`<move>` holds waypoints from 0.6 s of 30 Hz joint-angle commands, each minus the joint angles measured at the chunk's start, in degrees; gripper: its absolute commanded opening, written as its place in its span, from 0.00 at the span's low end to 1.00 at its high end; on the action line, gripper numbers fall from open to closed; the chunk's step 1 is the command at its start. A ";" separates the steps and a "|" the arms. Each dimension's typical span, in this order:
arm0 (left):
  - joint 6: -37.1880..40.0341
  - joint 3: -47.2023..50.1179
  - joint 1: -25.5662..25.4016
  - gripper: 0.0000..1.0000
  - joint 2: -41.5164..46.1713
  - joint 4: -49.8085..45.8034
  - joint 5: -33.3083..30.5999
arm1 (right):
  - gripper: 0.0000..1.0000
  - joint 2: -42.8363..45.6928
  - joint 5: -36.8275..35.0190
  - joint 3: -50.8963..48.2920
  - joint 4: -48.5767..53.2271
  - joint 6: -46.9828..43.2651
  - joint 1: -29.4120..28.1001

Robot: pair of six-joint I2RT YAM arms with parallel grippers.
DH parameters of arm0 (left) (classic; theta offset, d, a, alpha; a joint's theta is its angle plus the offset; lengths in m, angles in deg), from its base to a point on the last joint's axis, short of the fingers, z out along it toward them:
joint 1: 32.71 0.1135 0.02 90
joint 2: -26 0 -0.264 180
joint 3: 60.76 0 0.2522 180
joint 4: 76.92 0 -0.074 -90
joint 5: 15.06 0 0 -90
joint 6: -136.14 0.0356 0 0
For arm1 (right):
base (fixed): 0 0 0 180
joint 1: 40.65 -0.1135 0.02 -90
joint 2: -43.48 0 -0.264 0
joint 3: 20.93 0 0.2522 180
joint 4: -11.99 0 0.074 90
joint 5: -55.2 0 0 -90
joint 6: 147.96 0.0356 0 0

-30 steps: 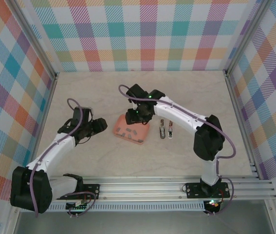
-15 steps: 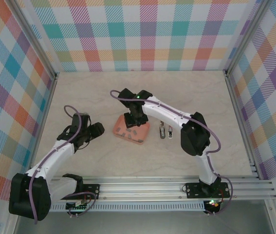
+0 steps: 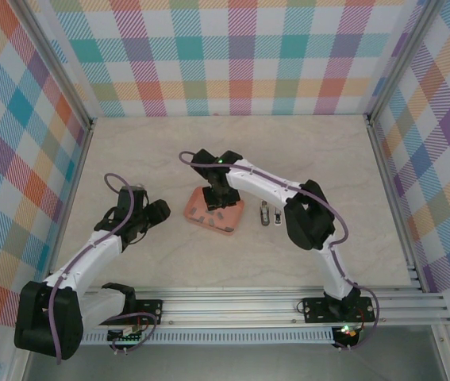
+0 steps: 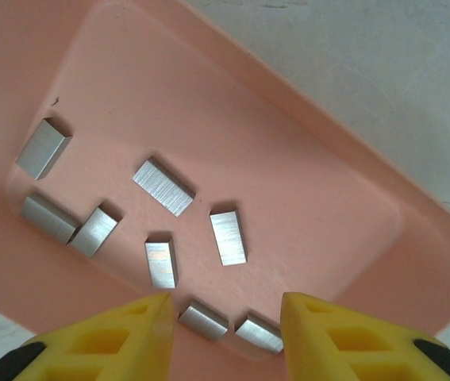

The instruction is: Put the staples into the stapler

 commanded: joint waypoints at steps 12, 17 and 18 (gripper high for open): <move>0.34 0.44 0.76 0.59 -0.51 1.61 -0.81 | 0.33 -2.66 -0.07 -0.50 -1.44 0.77 -0.46; 0.36 0.35 0.76 0.59 -0.87 1.79 -0.86 | 0.32 -3.52 0.23 -0.55 -1.61 0.53 -0.43; 0.35 0.35 0.76 0.59 -0.91 1.79 -0.77 | 0.32 -3.75 0.35 -0.66 -1.64 0.55 -0.45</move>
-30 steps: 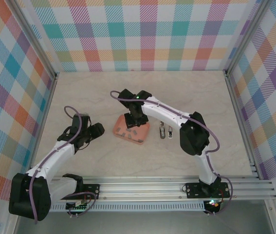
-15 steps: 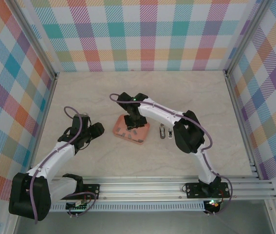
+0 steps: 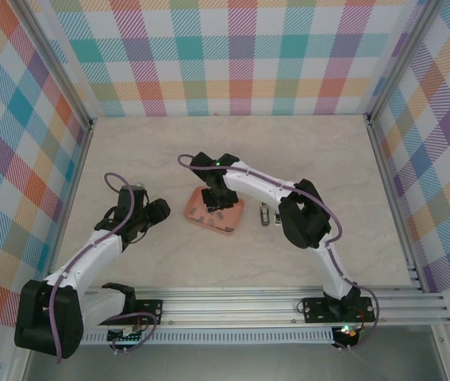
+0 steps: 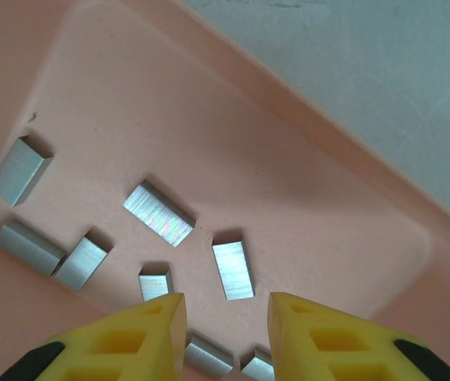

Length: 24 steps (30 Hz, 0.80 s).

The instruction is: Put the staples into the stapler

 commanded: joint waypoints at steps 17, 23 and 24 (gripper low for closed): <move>0.35 0.03 0.76 0.59 -1.19 0.82 -0.62 | 0.27 -4.09 1.20 -0.09 -0.08 -0.15 -0.45; 0.42 0.00 0.76 0.59 -1.35 0.96 -0.57 | 0.27 -4.67 1.80 -0.07 -0.58 -0.18 -0.45; 0.44 0.00 0.76 0.59 -1.41 0.96 -0.49 | 0.27 -4.81 1.93 -0.02 -0.69 -0.14 -0.45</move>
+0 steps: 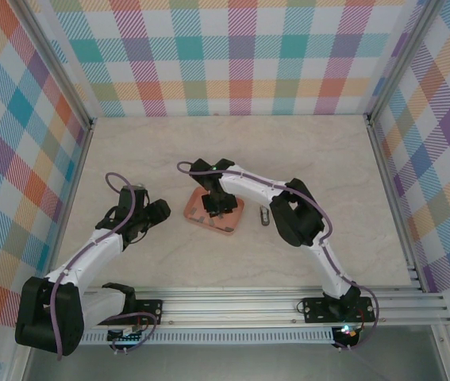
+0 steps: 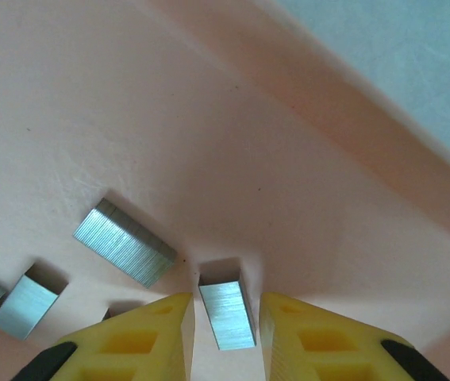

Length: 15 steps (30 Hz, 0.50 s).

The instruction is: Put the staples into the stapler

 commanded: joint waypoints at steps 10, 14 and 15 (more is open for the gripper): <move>0.62 -0.23 0.76 0.59 -0.41 0.94 -0.47 | 0.26 -2.45 0.16 1.23 0.85 -0.05 -0.29; 0.57 -0.26 0.76 0.59 -0.54 1.07 -0.40 | 0.24 -2.58 -0.03 1.35 0.56 -0.28 -0.01; 0.64 -0.26 0.75 0.59 -0.61 1.11 -0.33 | 0.24 -2.67 -0.04 1.30 0.49 -0.30 0.07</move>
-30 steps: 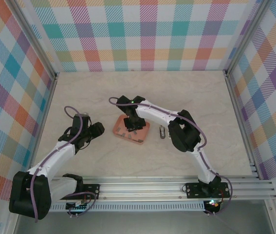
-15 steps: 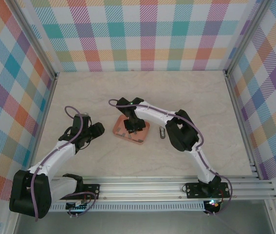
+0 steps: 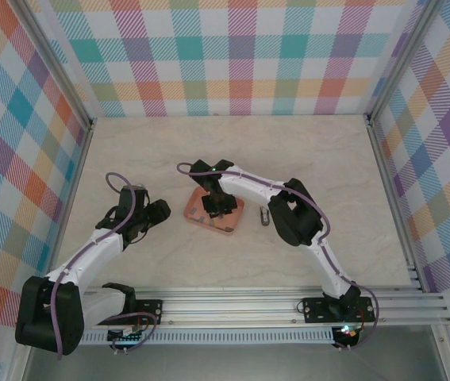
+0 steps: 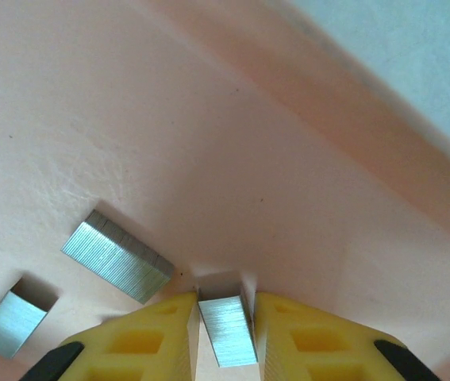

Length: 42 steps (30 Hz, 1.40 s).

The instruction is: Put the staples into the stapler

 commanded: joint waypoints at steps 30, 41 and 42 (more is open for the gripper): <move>0.63 -0.18 0.76 0.59 0.36 0.83 -0.11 | 0.23 -1.31 -1.80 1.54 0.05 -0.19 0.34; 0.77 0.16 0.76 0.59 1.40 0.80 0.11 | 0.18 1.87 -3.97 -0.98 -3.44 0.22 0.23; 0.81 0.33 0.76 0.59 1.65 0.90 0.03 | 0.18 2.78 -4.34 -1.72 -4.27 0.41 0.33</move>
